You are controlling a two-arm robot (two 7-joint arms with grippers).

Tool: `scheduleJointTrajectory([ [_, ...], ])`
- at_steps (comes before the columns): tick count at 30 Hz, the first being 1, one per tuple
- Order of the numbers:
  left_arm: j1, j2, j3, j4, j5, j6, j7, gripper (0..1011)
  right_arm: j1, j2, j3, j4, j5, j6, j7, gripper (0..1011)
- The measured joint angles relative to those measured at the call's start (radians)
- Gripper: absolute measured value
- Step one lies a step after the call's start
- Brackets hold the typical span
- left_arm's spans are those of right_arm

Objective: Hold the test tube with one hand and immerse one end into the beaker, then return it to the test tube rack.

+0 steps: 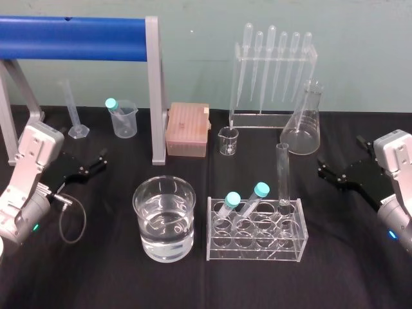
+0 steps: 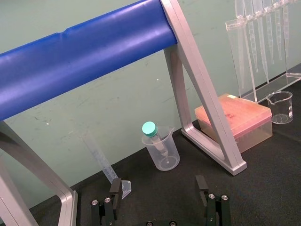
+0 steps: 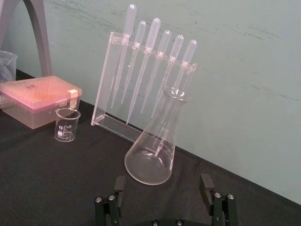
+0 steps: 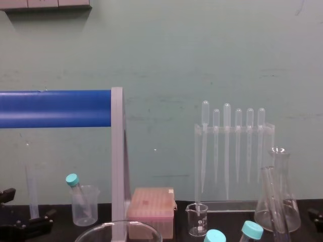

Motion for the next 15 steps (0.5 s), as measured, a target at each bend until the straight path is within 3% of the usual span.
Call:
scheduleJointTrajectory([
  [15, 0.000, 0.000, 0.000, 0.000, 0.000, 0.000, 0.000, 1000, 0.000, 0.000, 0.000, 0.000, 0.000, 0.000, 0.000, 1002],
])
